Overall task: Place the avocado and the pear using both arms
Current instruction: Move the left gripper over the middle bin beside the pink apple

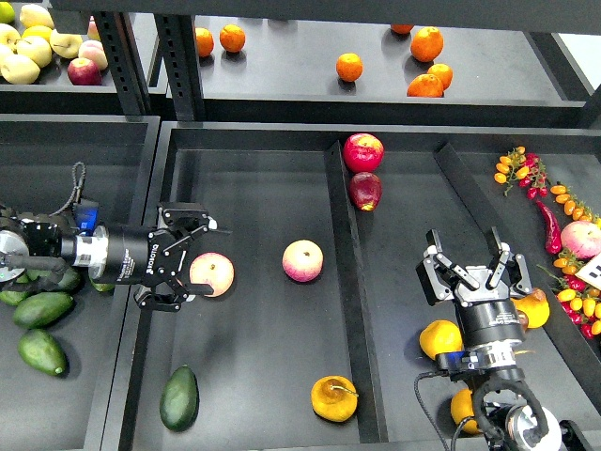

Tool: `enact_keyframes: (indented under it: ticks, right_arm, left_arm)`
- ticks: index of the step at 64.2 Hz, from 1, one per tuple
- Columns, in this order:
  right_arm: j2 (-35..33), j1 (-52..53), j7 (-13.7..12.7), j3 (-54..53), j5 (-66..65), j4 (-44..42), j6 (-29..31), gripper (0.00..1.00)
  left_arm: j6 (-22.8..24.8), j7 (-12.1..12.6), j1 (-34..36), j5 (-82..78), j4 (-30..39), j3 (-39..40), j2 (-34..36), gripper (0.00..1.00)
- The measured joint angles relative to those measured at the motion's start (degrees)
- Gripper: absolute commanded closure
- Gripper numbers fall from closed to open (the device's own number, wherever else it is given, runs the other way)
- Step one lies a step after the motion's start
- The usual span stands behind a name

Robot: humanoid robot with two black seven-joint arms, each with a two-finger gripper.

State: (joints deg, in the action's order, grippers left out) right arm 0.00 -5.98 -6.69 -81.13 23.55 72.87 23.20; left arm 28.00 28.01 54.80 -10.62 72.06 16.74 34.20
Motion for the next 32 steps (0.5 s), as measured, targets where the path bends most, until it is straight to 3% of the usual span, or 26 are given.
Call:
enact_keyframes:
  ticks: [8, 32]
  right_arm:
    - [0.0, 0.0, 0.0, 0.0, 0.0, 0.0, 0.0, 0.0]
    - [0.0, 0.0, 0.0, 0.0, 0.0, 0.0, 0.0, 0.0]
  left_arm:
    - [0.0, 0.0, 5.2, -0.4, 0.0, -6.7, -0.9, 0.01]
    - [0.0, 0.0, 5.2, -0.4, 0.0, -6.7, -0.9, 0.0]
